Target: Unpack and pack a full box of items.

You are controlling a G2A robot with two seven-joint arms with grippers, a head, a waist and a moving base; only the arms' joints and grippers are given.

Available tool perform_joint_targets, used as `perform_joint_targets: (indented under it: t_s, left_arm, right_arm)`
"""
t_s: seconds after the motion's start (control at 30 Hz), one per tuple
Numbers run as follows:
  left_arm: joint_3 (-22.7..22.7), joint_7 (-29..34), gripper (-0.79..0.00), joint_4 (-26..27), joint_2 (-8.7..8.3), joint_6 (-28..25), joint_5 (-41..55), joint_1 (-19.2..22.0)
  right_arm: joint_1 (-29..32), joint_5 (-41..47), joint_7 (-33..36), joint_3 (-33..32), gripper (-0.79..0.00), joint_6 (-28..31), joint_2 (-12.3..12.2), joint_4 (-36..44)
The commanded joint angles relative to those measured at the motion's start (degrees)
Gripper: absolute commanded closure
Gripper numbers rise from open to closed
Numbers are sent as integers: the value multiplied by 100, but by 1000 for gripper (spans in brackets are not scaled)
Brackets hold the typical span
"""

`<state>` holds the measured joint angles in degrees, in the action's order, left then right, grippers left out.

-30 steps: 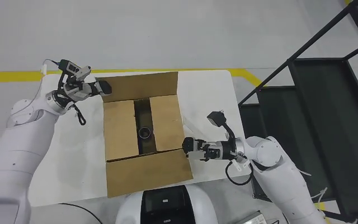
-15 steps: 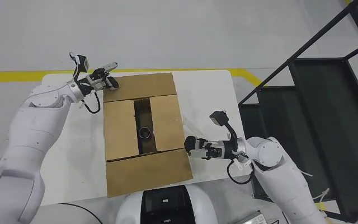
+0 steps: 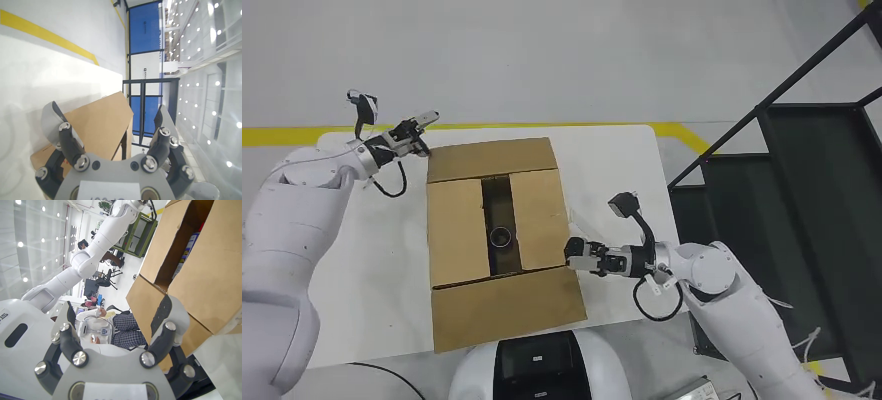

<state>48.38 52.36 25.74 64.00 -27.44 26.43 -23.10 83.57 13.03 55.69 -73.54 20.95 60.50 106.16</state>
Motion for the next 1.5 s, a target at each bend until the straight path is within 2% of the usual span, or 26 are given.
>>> perform_joint_targets:
  t_s: [0.0, 0.13, 0.27, 0.47, 0.63, 0.73, 1.2, 1.47]
  left_arm:
    - [254, 253, -785, -14, -112, -285, 237, 17]
    - [790, 957, -785, 165, -406, -744, 668, -144]
    - [1325, 1631, -785, 768, -738, -817, 983, -623]
    - [2217, 2178, -785, 2645, -1280, -271, 1146, -2084]
    - [2848, 2749, -785, 3788, -1557, 301, 1416, -3152]
    - [3009, 2880, -785, 4159, -1617, 431, 1503, -3483]
    - [3003, 2787, -785, 4183, -1615, 467, 1468, -3506]
    - [3226, 2449, -785, 4443, -1655, 605, 1241, -3651]
  right_arm:
    - [-131, -138, -45, 126, -785, -111, 14, 120]
    - [-542, -373, -127, 529, -785, -480, 72, 220]
    - [-1116, -622, -371, 1180, -785, -1061, 196, 122]
    - [-1983, -912, -775, 2323, -785, -1702, 487, -509]
    - [-2519, -1015, -1105, 2846, -785, -2169, 702, -1198]
    - [-2584, -1002, -1155, 2893, -785, -2202, 733, -1279]
    - [-2544, -953, -1225, 2896, -785, -2238, 741, -1304]
    - [-2996, -578, -1020, 3442, -785, -2543, 1019, -1923]
